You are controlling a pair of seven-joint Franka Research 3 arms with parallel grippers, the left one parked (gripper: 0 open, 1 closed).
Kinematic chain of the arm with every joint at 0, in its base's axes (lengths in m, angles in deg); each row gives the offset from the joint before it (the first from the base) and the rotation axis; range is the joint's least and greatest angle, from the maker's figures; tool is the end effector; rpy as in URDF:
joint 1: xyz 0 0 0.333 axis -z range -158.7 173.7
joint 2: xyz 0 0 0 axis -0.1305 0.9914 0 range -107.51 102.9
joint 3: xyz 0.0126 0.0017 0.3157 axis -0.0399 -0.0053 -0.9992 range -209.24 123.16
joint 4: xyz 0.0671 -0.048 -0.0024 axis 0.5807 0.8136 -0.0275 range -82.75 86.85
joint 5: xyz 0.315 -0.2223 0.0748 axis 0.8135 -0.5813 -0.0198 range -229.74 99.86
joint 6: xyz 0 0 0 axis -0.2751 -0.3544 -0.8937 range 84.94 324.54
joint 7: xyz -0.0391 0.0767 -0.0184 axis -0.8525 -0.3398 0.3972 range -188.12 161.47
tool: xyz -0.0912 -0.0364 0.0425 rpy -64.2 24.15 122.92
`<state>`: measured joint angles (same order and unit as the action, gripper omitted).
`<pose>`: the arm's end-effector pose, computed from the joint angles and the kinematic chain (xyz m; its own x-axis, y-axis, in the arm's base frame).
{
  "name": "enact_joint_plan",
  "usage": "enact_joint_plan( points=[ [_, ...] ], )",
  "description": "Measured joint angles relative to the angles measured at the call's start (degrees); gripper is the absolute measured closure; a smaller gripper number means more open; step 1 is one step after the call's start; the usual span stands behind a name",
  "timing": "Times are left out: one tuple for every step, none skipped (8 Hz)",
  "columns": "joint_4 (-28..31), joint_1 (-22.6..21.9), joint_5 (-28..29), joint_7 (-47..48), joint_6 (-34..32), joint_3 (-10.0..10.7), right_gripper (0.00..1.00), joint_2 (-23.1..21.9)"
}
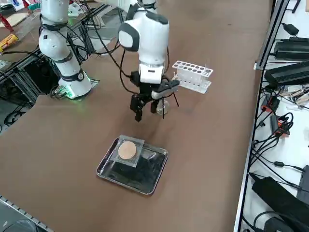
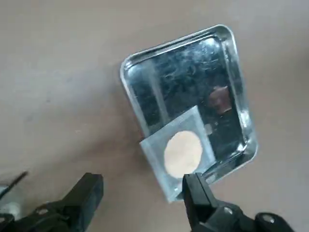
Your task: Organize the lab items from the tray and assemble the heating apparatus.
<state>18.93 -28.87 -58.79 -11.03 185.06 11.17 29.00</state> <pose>0.6028 -0.1459 0.3206 0.9394 -0.3427 -0.0043 -0.3205 -0.8830 0.3430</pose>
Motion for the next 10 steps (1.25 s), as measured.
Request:
enact_joint_plan(
  points=[
    [0.0,1.0,0.0,-1.3,0.7,-0.2,0.0,1.7],
    [0.1,2.3,0.1,-2.9,1.3,-0.9,0.0,2.3],
    [0.6,4.1,0.1,-4.4,2.3,-2.9,0.0,2.2],
    [1.3,5.8,0.1,-5.9,3.7,-5.0,0.0,2.2],
    [2.3,6.6,0.1,-7.9,5.6,-6.2,0.0,2.2],
    [3.4,7.1,0.1,-10.1,7.2,-6.5,0.0,2.3],
    [4.1,7.6,0.1,-12.0,7.8,-6.6,0.0,2.2],
    [4.8,8.1,0.1,-13.1,8.2,-6.6,0.0,2.3],
    [5.6,8.3,0.1,-13.6,9.2,-6.6,0.0,2.3],
    [6.6,8.4,0.1,-13.8,10.6,-6.8,0.0,2.5]
  ],
)
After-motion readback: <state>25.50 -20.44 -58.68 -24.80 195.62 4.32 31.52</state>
